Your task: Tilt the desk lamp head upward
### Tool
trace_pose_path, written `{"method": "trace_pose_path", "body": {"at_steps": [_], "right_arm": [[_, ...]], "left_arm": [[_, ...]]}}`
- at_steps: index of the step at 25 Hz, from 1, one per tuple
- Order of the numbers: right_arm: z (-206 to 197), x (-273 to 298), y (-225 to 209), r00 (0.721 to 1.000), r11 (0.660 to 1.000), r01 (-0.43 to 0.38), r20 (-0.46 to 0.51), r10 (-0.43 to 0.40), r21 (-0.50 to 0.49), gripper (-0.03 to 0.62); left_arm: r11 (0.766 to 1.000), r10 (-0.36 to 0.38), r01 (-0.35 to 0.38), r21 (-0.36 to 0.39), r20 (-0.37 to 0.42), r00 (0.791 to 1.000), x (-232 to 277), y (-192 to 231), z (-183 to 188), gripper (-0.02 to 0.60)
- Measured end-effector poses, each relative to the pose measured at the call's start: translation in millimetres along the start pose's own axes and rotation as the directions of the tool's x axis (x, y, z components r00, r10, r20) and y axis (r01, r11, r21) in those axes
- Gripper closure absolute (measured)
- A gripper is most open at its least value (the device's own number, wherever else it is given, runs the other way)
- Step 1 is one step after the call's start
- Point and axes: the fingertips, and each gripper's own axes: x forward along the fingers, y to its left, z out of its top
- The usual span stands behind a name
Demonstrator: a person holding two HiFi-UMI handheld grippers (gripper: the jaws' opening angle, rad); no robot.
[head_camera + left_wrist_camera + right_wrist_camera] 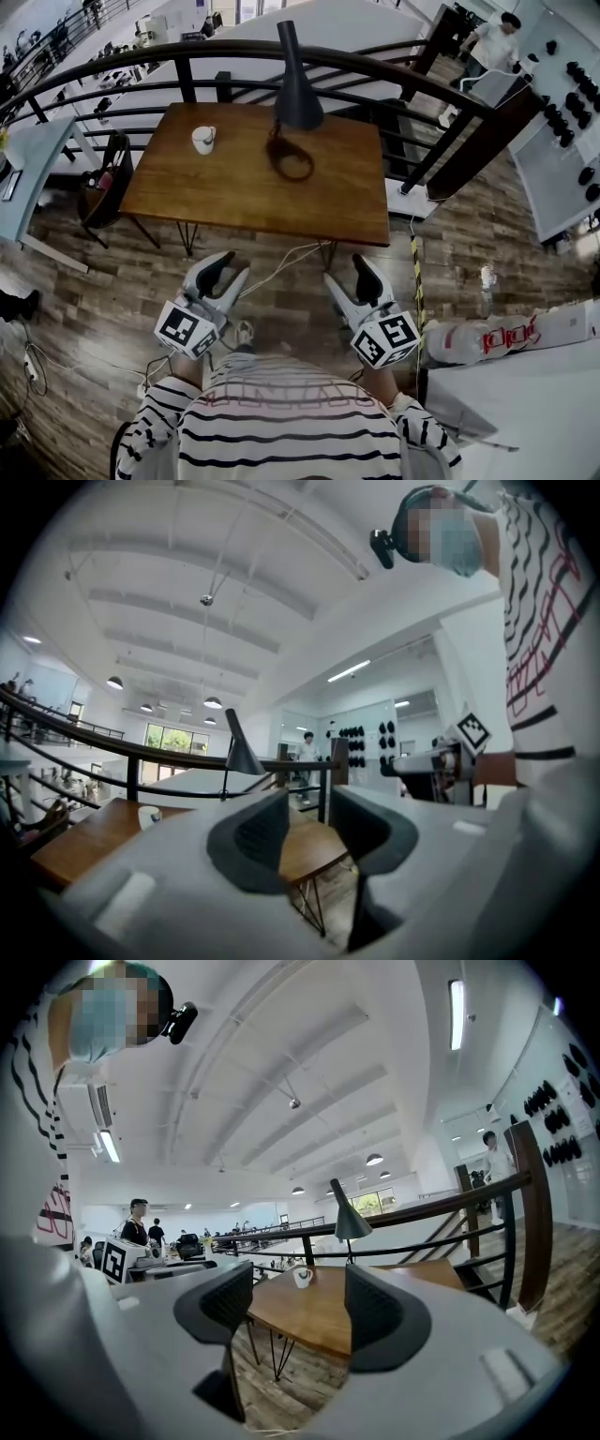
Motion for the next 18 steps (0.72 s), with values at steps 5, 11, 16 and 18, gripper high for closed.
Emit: {"method": "trace_pose_path", "body": {"at_steps": [5,11,16,18], "right_arm": [[-3,44,0,1.000,1.000,0.007,-0.016,-0.007,0.014,0.287],[8,94,-2,1.000,1.000,0.015,-0.015,-0.015,0.017,0.284],[16,137,4,0.999,0.999,0.038,-0.003,-0.038,0.021,0.284],[18,151,4,0.999,0.998,0.053,0.001,-0.053,0.023,0.284]], "left_arm": [[1.000,-0.005,0.005,-0.006,-0.009,1.000,6,41,-6,0.422],[1.000,-0.011,0.011,-0.014,-0.019,1.000,15,92,-2,0.411],[0.999,-0.037,0.037,-0.015,-0.026,0.999,19,138,4,0.410],[0.998,-0.058,0.058,-0.010,-0.027,0.998,24,154,5,0.410]]}}
